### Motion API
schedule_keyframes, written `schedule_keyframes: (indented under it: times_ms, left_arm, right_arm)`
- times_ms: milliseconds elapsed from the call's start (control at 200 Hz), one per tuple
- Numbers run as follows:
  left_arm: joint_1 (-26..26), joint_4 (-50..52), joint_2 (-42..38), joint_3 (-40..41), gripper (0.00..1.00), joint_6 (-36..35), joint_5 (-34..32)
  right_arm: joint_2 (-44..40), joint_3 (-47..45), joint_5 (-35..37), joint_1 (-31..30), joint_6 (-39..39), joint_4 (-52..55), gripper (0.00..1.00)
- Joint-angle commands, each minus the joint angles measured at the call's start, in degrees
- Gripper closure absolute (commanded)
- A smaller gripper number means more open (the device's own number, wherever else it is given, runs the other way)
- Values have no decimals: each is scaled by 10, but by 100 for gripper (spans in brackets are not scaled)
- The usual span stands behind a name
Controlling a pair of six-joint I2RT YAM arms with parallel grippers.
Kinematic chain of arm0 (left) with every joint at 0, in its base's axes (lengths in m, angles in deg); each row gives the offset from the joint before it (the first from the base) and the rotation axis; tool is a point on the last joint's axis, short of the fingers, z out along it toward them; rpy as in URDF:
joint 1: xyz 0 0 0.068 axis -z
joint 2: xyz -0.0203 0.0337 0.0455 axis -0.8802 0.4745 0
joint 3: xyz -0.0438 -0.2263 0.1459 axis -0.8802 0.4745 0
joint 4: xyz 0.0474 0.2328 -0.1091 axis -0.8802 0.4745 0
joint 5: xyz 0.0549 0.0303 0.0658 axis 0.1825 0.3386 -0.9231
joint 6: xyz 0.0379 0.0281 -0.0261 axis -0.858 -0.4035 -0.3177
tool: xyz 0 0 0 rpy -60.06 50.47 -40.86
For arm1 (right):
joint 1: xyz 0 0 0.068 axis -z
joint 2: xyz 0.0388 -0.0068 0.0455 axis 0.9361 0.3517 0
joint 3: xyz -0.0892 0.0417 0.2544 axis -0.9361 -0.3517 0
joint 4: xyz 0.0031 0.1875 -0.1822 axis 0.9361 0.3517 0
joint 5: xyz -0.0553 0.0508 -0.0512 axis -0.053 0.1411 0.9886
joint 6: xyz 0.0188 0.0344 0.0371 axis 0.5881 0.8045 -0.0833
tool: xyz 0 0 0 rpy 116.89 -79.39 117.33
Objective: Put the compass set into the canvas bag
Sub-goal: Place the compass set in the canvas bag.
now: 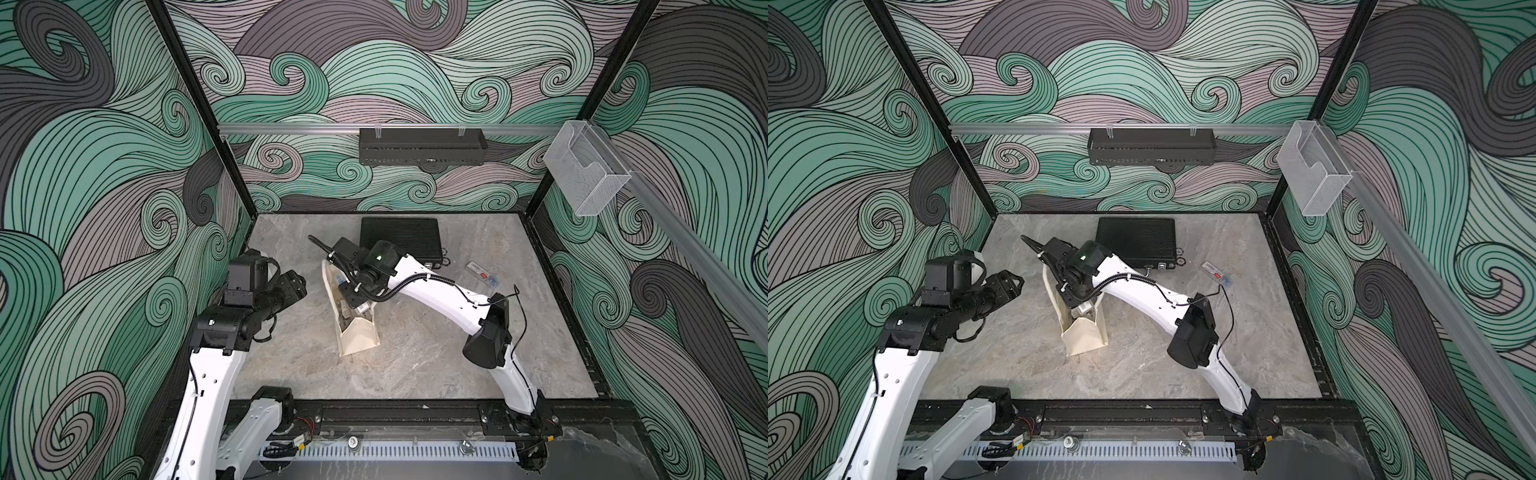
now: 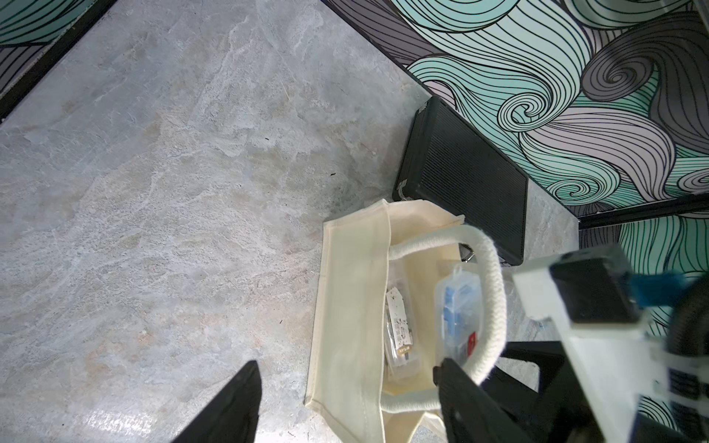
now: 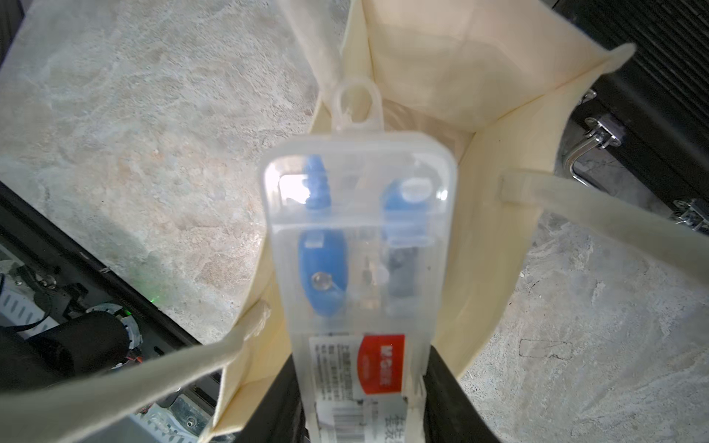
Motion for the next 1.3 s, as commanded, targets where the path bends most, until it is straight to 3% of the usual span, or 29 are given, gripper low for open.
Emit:
schedule_keyframes:
  times_ms: [0,370,530,710,946,1296]
  left_arm:
    - [3,13,3,-9,26,-12,-9]
    - [3,12,9,-7,26,-10,-10]
    - [3,14,8,-9,26,-9,-10]
    - [3,13,7,-9,26,-7,-8]
    - [3,11,9,-14,26,-6,0]
    - [3,8,4,-5,26,-2,8]
  right_arm:
    - [15,13,-8,7,17,12,58]
    - [64,23,-31,22,34,11,54]
    - [58,38,-31,23,41,25,35]
    - [6,48,-15,15,18,26,25]
    - [-92,23,66,12,-33,25,20]
    - [-271,-135,151,57,-68,-8,16]
